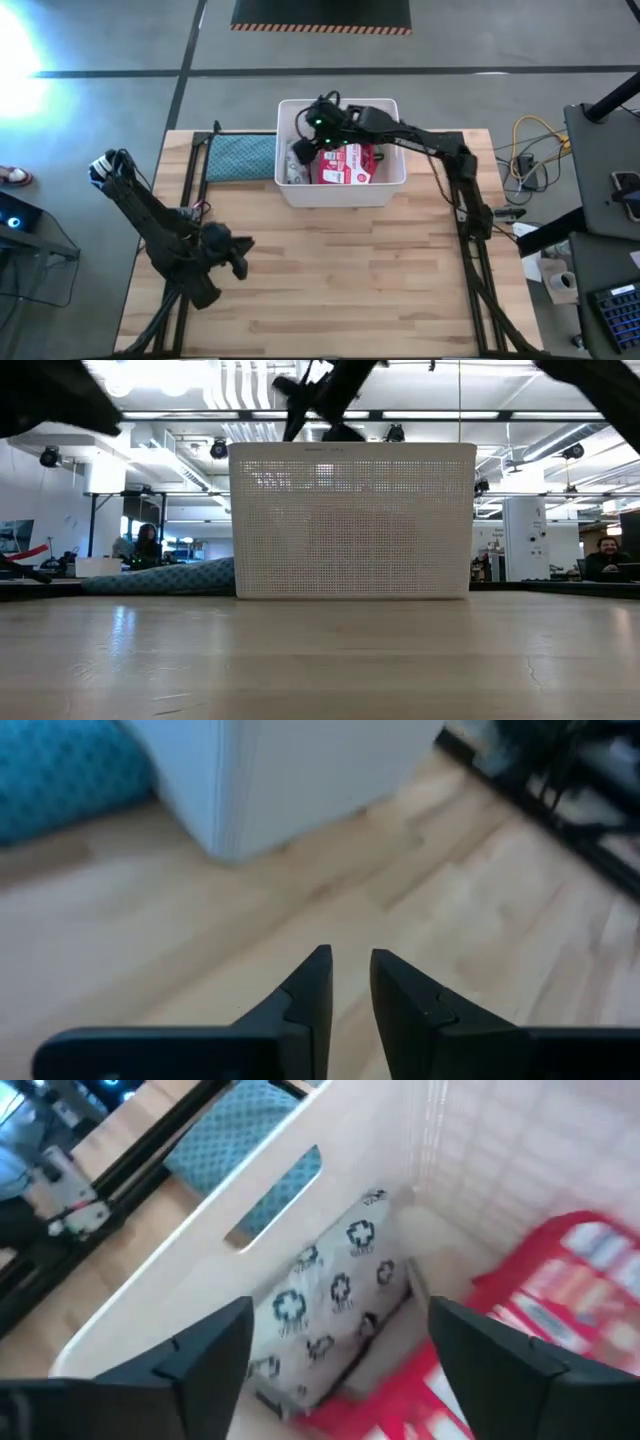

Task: Pick & place medical supplies in basket/bin
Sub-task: Return to Home Position

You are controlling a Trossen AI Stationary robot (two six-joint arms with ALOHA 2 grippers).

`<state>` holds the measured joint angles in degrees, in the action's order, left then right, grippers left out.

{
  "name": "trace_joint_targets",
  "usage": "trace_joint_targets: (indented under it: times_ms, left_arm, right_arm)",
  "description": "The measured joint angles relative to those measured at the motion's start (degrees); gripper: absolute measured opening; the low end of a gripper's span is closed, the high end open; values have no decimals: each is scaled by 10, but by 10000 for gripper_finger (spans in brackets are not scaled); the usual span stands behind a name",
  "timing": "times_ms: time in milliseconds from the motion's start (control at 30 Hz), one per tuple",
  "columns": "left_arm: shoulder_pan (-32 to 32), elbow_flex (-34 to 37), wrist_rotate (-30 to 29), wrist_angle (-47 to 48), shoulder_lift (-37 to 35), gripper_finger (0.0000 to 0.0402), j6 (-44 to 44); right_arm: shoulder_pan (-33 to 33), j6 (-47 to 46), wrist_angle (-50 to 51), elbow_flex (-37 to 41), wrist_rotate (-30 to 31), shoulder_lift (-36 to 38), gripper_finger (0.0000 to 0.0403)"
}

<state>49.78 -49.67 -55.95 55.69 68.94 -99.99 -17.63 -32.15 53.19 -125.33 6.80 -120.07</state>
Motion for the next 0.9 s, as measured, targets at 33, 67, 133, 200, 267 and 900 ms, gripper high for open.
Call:
trace_joint_targets:
  times_ms: [33,67,133,200,267,900]
  left_arm:
    - [-4,0,-12,0,-10,55,6]
    - [-10,0,-18,1,-21,57,16]
    - [-23,1,-20,1,-45,59,43]
    - [-35,3,-24,0,-70,59,76]
    - [-49,5,-31,0,-99,59,111]
    - [-215,167,157,-449,-295,33,543]
  right_arm:
    - [1,9,10,0,8,11,285]
    - [1,19,23,0,9,24,293]
    - [4,42,61,0,9,53,305]
    - [11,68,100,3,17,86,312]
    - [32,89,116,13,62,126,316]
    - [426,-279,-10,506,254,568,287]
